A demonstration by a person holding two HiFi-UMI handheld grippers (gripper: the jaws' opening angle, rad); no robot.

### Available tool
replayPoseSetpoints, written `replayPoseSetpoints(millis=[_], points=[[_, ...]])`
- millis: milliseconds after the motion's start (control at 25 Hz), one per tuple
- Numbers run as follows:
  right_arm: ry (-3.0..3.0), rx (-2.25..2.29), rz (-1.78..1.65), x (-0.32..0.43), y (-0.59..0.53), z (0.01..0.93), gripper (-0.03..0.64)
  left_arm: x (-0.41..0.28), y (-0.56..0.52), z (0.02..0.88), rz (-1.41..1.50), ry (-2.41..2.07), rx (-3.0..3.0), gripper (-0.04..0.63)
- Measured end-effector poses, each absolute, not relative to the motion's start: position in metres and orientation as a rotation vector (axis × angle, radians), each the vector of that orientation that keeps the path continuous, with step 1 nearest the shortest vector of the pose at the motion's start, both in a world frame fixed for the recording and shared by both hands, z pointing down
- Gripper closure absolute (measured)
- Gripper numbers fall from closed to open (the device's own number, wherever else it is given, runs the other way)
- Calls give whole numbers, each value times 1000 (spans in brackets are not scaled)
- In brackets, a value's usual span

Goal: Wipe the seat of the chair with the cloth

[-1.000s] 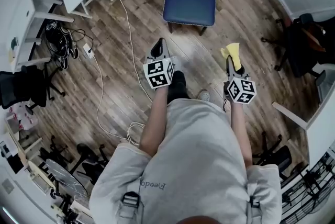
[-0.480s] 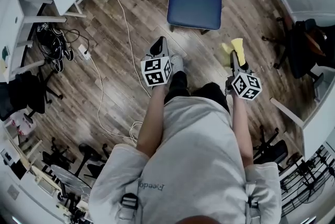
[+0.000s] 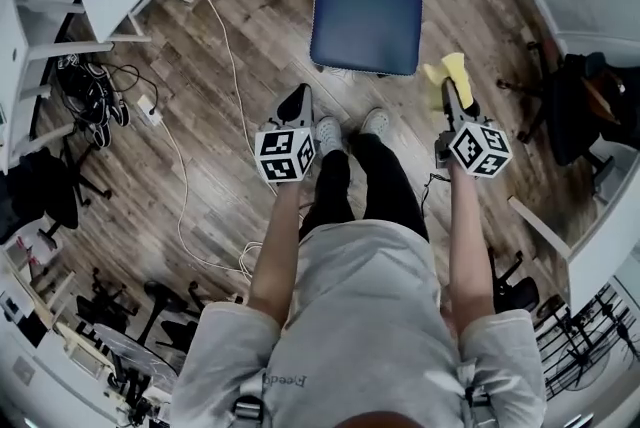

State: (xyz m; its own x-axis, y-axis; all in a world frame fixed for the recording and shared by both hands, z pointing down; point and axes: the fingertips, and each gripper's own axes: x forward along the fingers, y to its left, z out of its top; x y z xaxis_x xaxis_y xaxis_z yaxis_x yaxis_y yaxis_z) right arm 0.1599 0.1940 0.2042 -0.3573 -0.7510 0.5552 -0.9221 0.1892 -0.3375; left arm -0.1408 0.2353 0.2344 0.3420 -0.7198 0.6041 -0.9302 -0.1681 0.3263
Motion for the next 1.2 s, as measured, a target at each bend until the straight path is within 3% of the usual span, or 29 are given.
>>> replayPoseSetpoints(millis=[600, 880, 1200], points=[[-2285, 1400, 1097, 111, 26, 370, 543, -105, 161, 376, 523, -1395, 1855, 569], [-2325, 1149, 916, 52, -29, 445, 543, -94, 141, 429, 528, -1353, 1854, 569], [-2390, 1015, 815, -21, -82, 463, 543, -102, 99, 451, 540, -1297, 1877, 569]])
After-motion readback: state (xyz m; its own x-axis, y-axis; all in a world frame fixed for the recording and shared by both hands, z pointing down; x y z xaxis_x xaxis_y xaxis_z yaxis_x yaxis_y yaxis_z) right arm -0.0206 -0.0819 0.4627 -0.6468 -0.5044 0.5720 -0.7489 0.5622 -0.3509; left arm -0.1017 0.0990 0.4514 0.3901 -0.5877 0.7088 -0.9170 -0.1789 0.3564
